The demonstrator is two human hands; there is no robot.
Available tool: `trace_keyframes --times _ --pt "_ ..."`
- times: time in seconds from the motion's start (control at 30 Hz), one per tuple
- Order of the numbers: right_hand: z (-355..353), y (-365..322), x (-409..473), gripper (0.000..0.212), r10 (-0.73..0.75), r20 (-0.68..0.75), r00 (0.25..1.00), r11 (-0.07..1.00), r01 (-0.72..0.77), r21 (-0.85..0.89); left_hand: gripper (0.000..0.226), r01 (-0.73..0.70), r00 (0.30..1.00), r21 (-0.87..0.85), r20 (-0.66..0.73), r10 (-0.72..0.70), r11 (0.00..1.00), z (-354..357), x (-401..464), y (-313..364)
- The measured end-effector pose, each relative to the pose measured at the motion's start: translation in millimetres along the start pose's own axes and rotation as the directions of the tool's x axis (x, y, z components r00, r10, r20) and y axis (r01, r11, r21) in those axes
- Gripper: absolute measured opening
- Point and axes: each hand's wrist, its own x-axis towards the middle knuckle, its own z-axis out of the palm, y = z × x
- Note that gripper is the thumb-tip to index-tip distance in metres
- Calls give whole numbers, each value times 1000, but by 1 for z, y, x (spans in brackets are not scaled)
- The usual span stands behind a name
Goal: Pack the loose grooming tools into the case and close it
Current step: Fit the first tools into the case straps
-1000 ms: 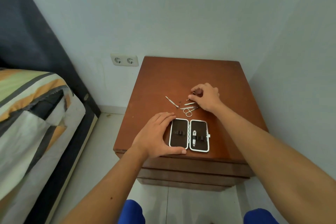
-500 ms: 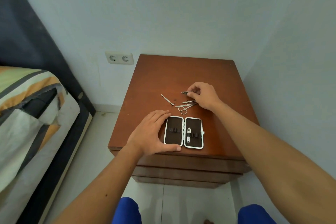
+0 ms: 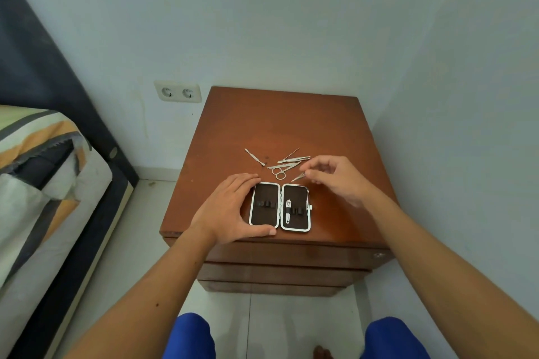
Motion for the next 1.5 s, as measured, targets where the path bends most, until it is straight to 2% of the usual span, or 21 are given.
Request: trace_keyframes --times 0.1,0.4,0.57,0.83,0.97,1.13,1.3,1.5 --pt "-5 3 -10 25 28 21 999 999 -28 27 123 0 1000 5 -6 0 1000 -1 0 1" --pt "-8 -6 -12 16 62 121 991 989 -45 -142 122 -2 1000 2 -21 2 1000 -1 -1 4" --pt "5 0 -9 16 30 154 988 976 4 -217 122 -2 1000 9 -15 2 1000 -3 -2 5" --pt "16 10 -21 17 -19 26 999 996 21 -88 121 -1 1000 -7 -22 0 1000 -3 -1 6" --pt "17 13 -26 17 -19 34 999 992 24 -128 121 11 1000 -15 -18 -11 1000 -4 -1 6" --pt "23 15 -36 19 -149 58 987 938 159 -309 122 17 1000 -15 -24 -18 1000 -4 -1 7" --pt "35 23 -49 30 -203 -22 979 925 184 -334 120 16 999 -21 -37 -17 1000 -4 -2 7" --pt "38 24 -60 35 -223 -1 975 903 207 -378 121 34 999 0 -16 -34 999 -4 -4 9"
